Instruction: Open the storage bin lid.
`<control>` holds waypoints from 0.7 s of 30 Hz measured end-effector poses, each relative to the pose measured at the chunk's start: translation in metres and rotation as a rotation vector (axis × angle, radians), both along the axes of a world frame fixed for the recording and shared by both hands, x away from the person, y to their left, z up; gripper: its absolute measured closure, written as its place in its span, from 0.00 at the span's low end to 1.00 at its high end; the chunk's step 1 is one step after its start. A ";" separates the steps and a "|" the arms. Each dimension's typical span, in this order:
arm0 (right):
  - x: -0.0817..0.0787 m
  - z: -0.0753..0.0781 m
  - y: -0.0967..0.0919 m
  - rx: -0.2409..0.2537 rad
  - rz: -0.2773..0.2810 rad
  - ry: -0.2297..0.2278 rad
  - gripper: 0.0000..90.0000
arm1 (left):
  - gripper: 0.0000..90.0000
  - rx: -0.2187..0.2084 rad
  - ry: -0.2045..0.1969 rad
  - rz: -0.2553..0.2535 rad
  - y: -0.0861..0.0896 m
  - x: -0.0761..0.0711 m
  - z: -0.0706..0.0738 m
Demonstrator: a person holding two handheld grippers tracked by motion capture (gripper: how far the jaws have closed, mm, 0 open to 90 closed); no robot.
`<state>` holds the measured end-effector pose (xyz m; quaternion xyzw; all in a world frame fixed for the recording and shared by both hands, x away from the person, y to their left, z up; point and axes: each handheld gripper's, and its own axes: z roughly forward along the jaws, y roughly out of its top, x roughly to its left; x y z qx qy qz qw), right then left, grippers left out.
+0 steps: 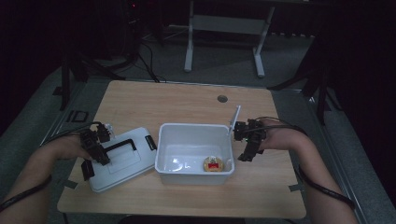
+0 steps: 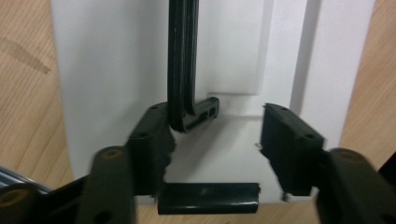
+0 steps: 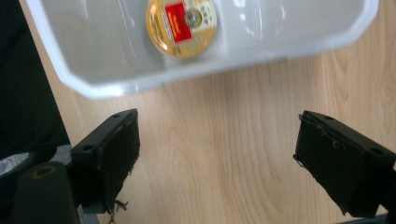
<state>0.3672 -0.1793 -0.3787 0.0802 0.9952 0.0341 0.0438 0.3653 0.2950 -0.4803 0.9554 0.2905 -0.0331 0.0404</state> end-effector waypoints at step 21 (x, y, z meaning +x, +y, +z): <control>-0.007 -0.056 -0.052 -0.027 -0.049 0.035 0.15 | 0.80 0.035 0.073 -0.020 -0.009 0.006 -0.010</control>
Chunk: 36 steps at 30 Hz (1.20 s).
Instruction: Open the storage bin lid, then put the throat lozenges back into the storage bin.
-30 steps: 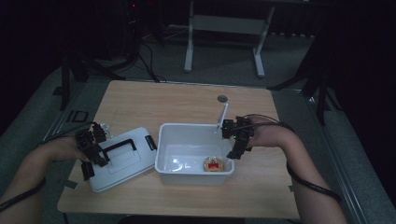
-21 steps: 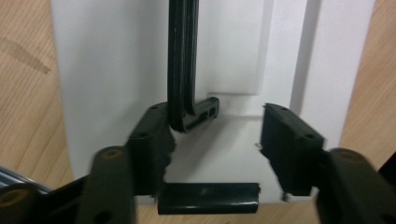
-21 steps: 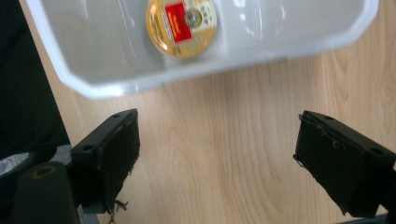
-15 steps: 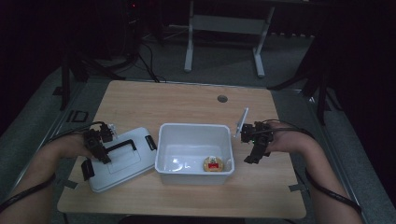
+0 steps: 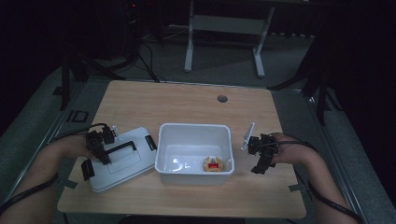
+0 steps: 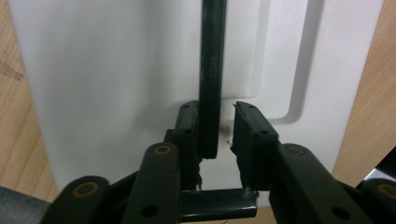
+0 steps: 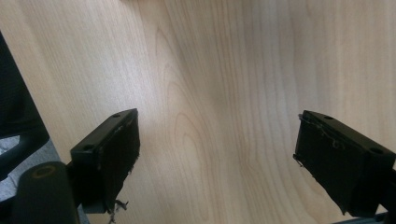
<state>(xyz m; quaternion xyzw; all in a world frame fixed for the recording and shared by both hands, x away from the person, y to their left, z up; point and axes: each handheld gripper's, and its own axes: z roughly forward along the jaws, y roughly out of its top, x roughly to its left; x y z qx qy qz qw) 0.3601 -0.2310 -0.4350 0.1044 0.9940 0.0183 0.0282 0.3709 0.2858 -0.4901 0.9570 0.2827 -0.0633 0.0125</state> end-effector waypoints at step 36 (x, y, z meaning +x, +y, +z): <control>0.000 -0.014 -0.020 0.001 -0.054 0.021 0.16 | 0.93 -0.052 -0.012 0.032 0.017 -0.015 0.037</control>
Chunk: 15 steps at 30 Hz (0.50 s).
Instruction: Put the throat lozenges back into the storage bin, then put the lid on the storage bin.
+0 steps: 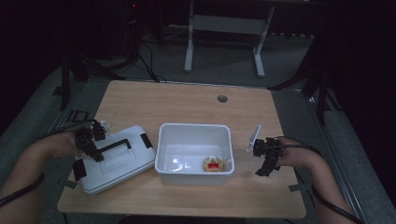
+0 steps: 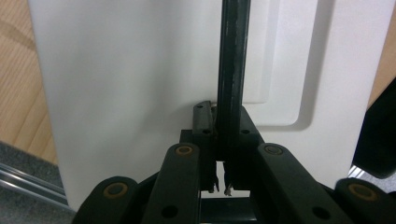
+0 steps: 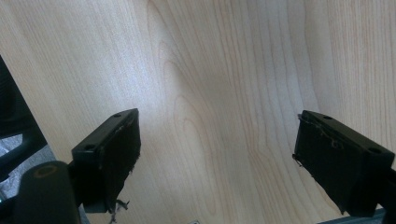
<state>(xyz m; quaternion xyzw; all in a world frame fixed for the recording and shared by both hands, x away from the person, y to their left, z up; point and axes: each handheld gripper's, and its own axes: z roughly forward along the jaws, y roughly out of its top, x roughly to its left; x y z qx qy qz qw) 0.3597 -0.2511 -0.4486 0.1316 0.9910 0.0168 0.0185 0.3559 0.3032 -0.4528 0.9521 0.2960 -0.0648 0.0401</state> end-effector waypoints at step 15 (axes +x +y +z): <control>-0.001 0.000 -0.001 0.003 -0.004 0.006 0.16 | 0.93 -0.001 -0.015 0.008 0.010 -0.009 0.021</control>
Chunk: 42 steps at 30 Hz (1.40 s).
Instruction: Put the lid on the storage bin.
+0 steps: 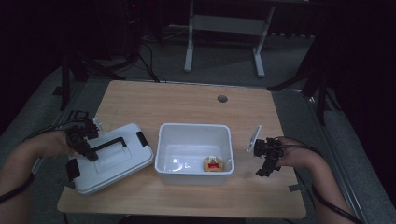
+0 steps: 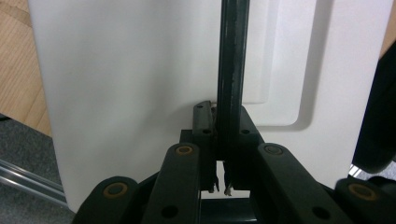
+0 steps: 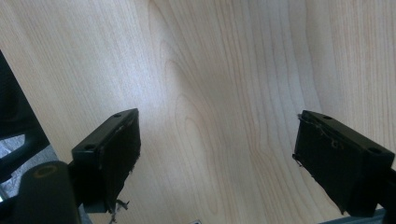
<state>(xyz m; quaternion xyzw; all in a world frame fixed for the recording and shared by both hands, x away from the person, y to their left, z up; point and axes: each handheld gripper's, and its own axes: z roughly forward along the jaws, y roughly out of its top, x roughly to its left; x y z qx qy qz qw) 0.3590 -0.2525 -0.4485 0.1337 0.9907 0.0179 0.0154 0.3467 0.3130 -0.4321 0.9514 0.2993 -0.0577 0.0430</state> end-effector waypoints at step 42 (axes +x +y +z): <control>-0.003 0.004 -0.006 -0.002 -0.015 -0.001 0.16 | 0.93 -0.050 -0.173 -0.295 -0.120 0.009 0.113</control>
